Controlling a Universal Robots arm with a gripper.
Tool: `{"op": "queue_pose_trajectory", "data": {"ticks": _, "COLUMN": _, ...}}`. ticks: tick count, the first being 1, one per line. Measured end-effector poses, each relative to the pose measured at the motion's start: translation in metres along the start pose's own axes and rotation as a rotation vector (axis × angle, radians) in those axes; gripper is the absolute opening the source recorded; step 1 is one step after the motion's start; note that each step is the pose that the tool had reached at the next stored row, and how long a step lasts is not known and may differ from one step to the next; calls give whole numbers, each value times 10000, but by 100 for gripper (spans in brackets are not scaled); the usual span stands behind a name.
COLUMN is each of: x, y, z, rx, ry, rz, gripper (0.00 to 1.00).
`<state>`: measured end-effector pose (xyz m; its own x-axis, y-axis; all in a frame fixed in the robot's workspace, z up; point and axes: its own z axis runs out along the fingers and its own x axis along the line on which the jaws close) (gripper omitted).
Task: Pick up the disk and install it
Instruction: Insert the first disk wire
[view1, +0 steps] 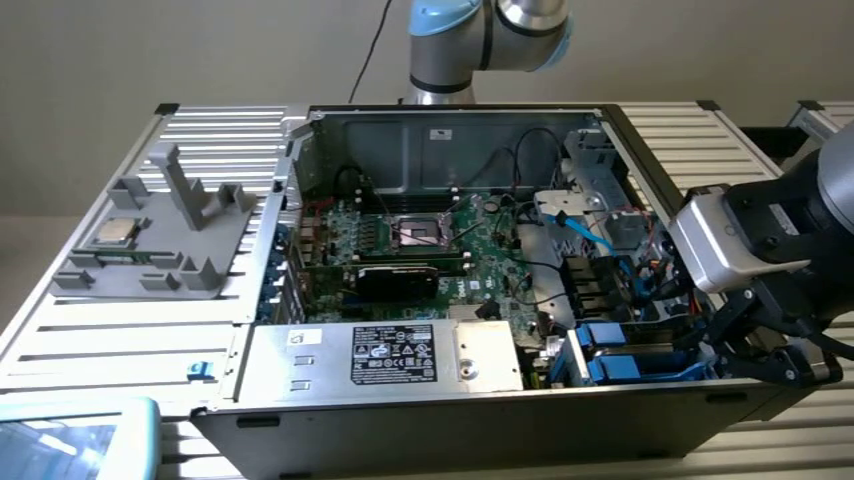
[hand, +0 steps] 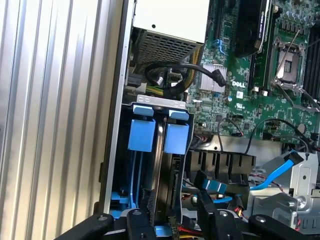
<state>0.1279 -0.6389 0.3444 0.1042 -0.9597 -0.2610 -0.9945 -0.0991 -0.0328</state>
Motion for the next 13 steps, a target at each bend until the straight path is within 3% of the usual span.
{"op": "queue_pose_trajectory", "data": {"ticks": 3, "x": 1, "y": -2, "z": 3, "rx": -22, "ry": -1, "rz": -234, "gripper": 47}}
{"op": "queue_pose_trajectory", "data": {"ticks": 8, "x": 5, "y": -17, "z": 11, "rx": 95, "ry": 8, "rz": -615, "gripper": 47}}
{"op": "queue_pose_trajectory", "data": {"ticks": 13, "x": 15, "y": -67, "z": 29, "rx": 51, "ry": -117, "rz": -835, "gripper": 47}}
